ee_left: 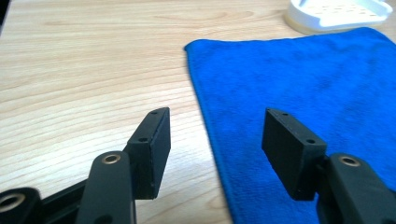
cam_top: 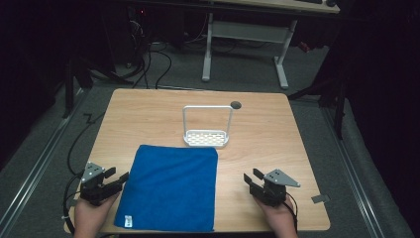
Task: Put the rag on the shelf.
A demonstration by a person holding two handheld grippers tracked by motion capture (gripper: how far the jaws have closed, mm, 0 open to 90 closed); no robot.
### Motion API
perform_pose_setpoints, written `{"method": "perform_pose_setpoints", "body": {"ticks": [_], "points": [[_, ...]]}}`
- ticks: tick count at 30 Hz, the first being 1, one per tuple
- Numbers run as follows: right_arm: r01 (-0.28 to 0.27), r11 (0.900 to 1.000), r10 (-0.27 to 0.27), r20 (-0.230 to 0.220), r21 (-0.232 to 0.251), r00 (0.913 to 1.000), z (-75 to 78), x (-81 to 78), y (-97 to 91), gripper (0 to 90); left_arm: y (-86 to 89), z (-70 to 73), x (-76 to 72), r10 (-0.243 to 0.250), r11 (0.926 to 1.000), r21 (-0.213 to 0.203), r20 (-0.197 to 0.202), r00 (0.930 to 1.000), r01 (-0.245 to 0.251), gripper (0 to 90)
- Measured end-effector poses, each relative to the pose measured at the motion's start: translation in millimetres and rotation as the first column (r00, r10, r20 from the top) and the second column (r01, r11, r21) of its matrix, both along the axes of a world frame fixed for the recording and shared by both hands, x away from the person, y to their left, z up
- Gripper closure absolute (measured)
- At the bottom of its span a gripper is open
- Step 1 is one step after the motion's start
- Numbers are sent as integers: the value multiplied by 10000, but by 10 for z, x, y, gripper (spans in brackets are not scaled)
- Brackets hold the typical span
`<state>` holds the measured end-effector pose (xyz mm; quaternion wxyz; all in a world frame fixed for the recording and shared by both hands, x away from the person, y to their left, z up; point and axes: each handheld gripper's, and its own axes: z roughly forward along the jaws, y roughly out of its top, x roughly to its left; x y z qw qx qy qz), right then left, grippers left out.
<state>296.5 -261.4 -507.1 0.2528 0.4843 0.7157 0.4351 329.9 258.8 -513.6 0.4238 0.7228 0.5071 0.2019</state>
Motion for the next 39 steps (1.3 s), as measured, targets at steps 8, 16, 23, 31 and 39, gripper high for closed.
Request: {"method": "perform_pose_setpoints", "body": {"ticks": [8,16,23,31,39], "points": [[264,9997,-264,-67,-4,9996,-34,86,-90,519,-16,-17,17,3,9998,199,50,10000,-4,422],[112,9993,-118,-176,-353,9998,-81,106,-52,509,-49,-5,-7,-39,9992,397,259,9997,29,400],[40,9995,-47,-242,-324,9997,-48,91,-28,495,-89,28,-4,-142,9998,108,370,9992,138,400],[-23,9995,9,-469,-304,9989,-23,120,-29,471,-311,166,23,-600,9981,167,716,9956,589,398],[-299,9989,282,-442,-373,9986,1,107,6,463,-699,327,258,-959,9953,226,1049,9898,940,397]]}}
